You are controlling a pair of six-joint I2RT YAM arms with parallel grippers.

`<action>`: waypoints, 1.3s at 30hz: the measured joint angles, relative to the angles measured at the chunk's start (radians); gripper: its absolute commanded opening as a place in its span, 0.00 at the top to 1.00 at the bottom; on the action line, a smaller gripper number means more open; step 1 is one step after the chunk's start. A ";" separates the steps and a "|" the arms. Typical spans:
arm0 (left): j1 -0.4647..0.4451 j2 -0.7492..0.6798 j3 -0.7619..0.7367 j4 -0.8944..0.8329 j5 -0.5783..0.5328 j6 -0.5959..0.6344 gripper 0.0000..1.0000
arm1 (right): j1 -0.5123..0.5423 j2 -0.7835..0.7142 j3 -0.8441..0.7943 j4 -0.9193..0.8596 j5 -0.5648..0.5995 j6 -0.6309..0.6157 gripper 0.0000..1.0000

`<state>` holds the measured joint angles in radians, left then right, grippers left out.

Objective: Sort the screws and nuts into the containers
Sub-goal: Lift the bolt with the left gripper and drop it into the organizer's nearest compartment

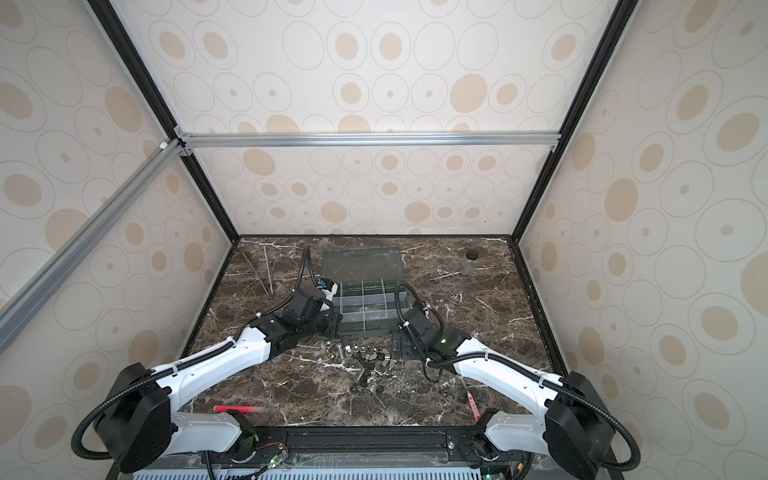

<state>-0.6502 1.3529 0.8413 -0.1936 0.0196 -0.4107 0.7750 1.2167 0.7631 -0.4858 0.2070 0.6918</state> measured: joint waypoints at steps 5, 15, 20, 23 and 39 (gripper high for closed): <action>0.016 0.042 0.001 0.025 0.013 0.010 0.90 | 0.000 -0.016 -0.017 0.026 -0.005 0.027 0.00; 0.062 0.084 0.001 0.090 0.043 0.011 0.88 | 0.000 -0.017 -0.022 0.027 -0.016 0.034 0.00; 0.063 0.095 0.001 0.112 0.059 0.011 0.81 | 0.000 -0.017 -0.022 0.026 -0.016 0.034 0.00; 0.066 0.098 0.001 0.121 0.062 0.008 0.71 | 0.000 -0.017 -0.022 0.026 -0.017 0.034 0.00; 0.073 0.079 -0.009 0.145 0.061 -0.002 0.57 | 0.000 -0.010 -0.022 0.026 -0.024 0.037 0.00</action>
<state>-0.5774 1.4319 0.8322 -0.0490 0.0811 -0.4129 0.7750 1.2072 0.7414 -0.4599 0.1825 0.7292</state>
